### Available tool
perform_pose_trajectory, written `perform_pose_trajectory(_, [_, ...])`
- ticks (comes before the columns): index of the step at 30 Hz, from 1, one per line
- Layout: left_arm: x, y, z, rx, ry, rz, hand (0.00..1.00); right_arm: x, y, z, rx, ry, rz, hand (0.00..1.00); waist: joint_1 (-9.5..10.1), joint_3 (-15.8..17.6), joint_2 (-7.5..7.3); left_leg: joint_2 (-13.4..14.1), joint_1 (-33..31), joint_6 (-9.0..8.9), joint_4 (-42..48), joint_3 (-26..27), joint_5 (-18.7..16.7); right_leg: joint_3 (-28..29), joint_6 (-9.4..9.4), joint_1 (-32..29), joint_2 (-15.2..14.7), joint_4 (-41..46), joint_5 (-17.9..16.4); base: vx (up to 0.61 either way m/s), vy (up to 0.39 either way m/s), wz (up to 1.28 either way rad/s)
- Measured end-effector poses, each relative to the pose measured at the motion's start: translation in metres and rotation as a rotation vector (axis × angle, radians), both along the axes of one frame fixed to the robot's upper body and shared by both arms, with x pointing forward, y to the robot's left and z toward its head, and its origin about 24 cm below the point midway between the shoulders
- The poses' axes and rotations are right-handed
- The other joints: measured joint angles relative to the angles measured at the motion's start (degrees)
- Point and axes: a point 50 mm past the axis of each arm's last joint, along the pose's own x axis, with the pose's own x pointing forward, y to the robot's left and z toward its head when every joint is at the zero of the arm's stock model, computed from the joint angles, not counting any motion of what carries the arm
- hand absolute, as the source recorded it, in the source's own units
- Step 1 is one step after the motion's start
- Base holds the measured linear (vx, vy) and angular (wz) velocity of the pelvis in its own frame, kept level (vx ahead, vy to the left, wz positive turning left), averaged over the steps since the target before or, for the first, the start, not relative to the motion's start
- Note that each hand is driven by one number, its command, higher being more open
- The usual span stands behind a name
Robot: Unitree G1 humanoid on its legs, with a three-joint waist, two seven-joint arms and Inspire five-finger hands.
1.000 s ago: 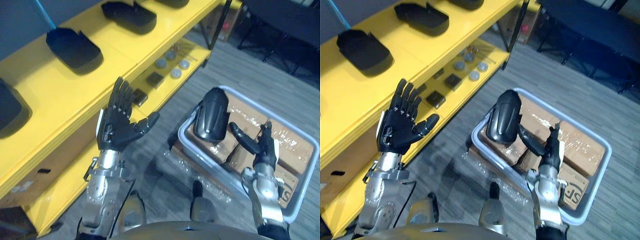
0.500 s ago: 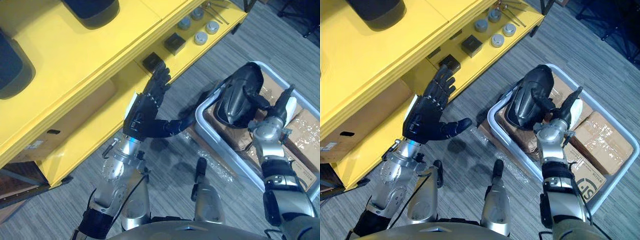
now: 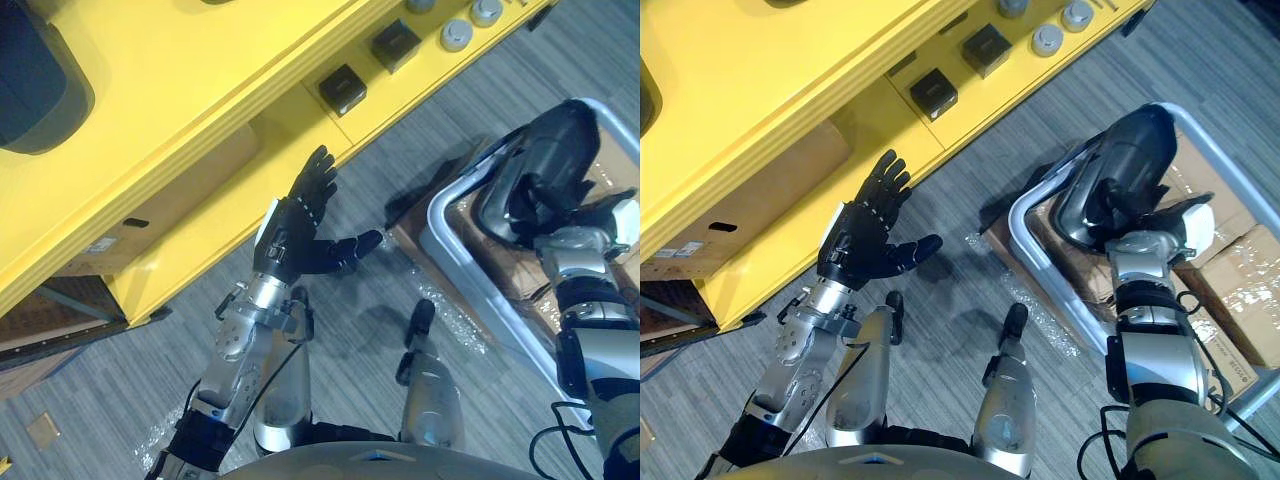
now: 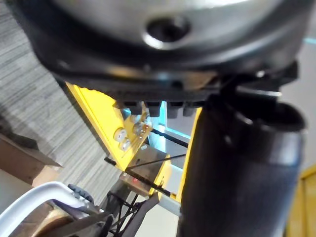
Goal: Walk over and take three plastic housings, then place them on the shelf
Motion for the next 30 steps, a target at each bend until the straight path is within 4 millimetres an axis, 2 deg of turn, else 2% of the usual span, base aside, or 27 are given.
perform_pose_trajectory(3, [0.0, 0.0, -0.005, -0.003, 0.025, 0.012, 1.0, -0.005, -0.012, 0.005, 0.004, 0.035, -0.059, 0.0, 0.18, 0.2, 0.58, -0.6, -0.3, 0.39, 0.0, -0.3, 0.3, -1.1, 0.01, -0.1, -0.6, 0.4, 0.0, -0.05, 0.017, 0.1])
perform_pose_trajectory(5, [-0.002, 0.001, -0.008, -0.004, 0.04, 0.017, 1.0, -0.017, -0.03, 0.01, -0.027, 0.067, -0.119, 0.0, 0.71, 0.3, 0.97, -0.9, -0.9, 0.47, 0.0, -0.9, 0.4, -1.7, 0.01, -0.2, -0.8, 0.6, -0.1, -0.05, 0.017, 0.14])
perform_pose_trajectory(8, [-0.004, 0.002, -0.012, -0.004, 0.055, 0.024, 1.0, -0.028, -0.047, 0.02, -0.063, 0.091, -0.173, 0.0, 0.99, 0.4, 1.5, -1.2, -1.5, 0.43, -0.3, -1.2, 0.8, -2.2, -0.07, -1.0, -1.2, 1.4, -0.3, -0.05, 0.013, 0.08])
perform_pose_trajectory(14, [-0.005, 0.002, -0.014, 0.001, 0.064, 0.018, 1.0, -0.034, -0.054, 0.017, -0.078, 0.105, -0.185, 0.0, 0.87, 0.5, 1.71, -1.3, -1.5, 0.08, -1.7, -1.7, 2.2, -3.1, -0.31, -1.1, -1.1, 1.4, -0.5, -0.01, -0.018, 0.06])
perform_pose_trajectory(18, [-0.005, 0.004, -0.013, 0.007, 0.049, 0.004, 1.0, -0.024, -0.036, -0.002, -0.049, 0.058, -0.057, 0.0, -0.18, 0.5, 1.7, -1.1, -0.3, -0.01, -2.1, -1.4, 2.3, -3.0, -0.81, -0.9, -1.1, 2.3, -0.8, -0.01, 0.0, -0.04])
perform_pose_trajectory(20, [-0.005, 0.004, -0.01, 0.008, 0.03, -0.007, 1.0, -0.028, -0.034, -0.01, -0.072, 0.055, -0.033, 0.0, -0.23, 0.5, 1.56, -1.0, 0.6, -0.02, -2.4, -1.1, 2.3, -2.9, -0.86, -0.2, -1.0, 2.2, -0.8, -0.03, 0.003, -0.07])
perform_pose_trajectory(22, [-0.007, 0.01, -0.002, 0.015, -0.009, -0.004, 1.0, -0.029, -0.021, -0.025, -0.078, 0.047, 0.03, 0.0, -0.43, 0.6, 0.42, -0.4, 2.1, -0.12, -3.2, -0.3, 2.2, -2.5, -1.02, 0.5, -0.7, 2.0, -0.9, -0.03, -0.007, -0.15])
perform_pose_trajectory(24, [-0.012, 0.017, 0.003, 0.027, -0.04, -0.002, 1.0, -0.028, 0.004, -0.045, -0.087, 0.042, 0.126, 0.0, -1.72, 0.7, -1.34, -0.1, 4.4, -0.55, -5.0, 0.3, 2.6, -2.3, -1.24, 1.9, -0.4, 1.0, -1.0, -0.01, -0.024, -0.16])
perform_pose_trajectory(26, [-0.012, 0.019, 0.005, 0.013, -0.039, -0.016, 1.0, -0.031, 0.018, -0.054, -0.092, 0.027, 0.173, 0.0, -1.9, 0.7, -2.62, 0.0, 6.1, -0.61, -6.6, 1.4, 2.9, -1.4, -1.51, 2.5, -0.3, 0.1, -1.1, 0.02, -0.022, -0.2])
perform_pose_trajectory(28, [-0.011, 0.02, 0.006, -0.006, -0.012, -0.043, 1.0, -0.037, 0.034, -0.063, -0.134, 0.03, 0.234, 0.0, -3.22, 0.7, -3.91, 0.1, 8.5, -1.03, -8.7, 2.3, 3.5, -1.0, -1.65, 3.7, -0.2, -0.6, -1.1, 0.05, -0.022, -0.18])
perform_pose_trajectory(30, [-0.009, 0.019, 0.005, 0.005, 0.014, -0.06, 1.0, -0.045, 0.04, -0.065, -0.174, 0.038, 0.273, 0.0, -3.56, 0.7, -4.49, 0.6, 10.5, -1.41, -9.9, 3.6, 3.6, 0.1, -1.59, 4.4, 0.2, -1.0, -0.8, 0.08, -0.007, -0.25])
